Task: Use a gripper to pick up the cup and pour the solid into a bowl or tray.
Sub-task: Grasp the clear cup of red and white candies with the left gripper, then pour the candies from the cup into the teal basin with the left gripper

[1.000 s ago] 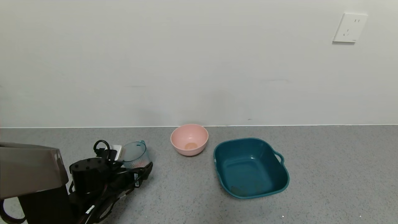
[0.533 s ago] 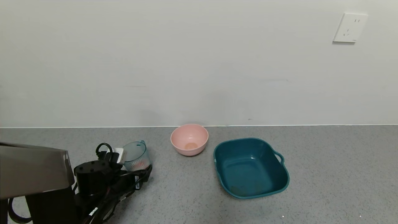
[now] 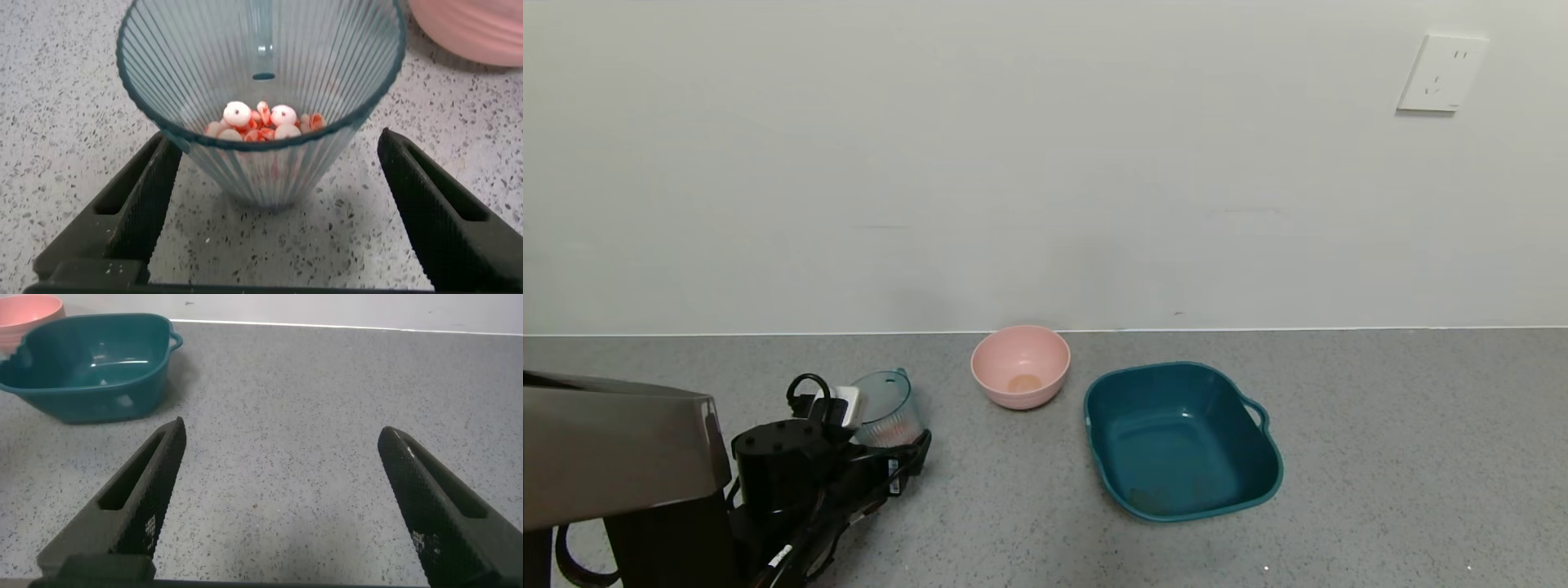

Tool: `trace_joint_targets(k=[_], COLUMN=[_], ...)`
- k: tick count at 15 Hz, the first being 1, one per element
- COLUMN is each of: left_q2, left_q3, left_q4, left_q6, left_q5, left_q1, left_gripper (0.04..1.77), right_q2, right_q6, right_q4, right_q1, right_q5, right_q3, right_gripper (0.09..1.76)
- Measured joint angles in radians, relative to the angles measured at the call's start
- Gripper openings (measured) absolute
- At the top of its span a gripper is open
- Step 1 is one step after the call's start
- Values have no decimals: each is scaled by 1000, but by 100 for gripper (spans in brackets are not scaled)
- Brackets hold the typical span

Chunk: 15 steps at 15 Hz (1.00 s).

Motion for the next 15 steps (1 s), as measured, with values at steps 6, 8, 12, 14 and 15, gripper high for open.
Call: trace_joint_targets(k=[6,8,12,14,15], left_q2=[1,2,5,8,8], left_q3=[-29,-37,-44,-46,-46], left_q4=[0,0,0,-1,-1], left_q6=[-1,-1,-4,-6,-7], left_q5=[2,3,3,4,3], left_q1=[1,3,3,3,3], left_gripper=[172,172,136,131,130], right_q2=[0,0,0,0,0], right_q6=[0,0,0,0,0], right_q4=[0,0,0,0,0], right_q1=[0,0,0,0,0], right_q5=[0,0,0,0,0], right_q3=[0,0,0,0,0], right_gripper=[171,171,171,171,171])
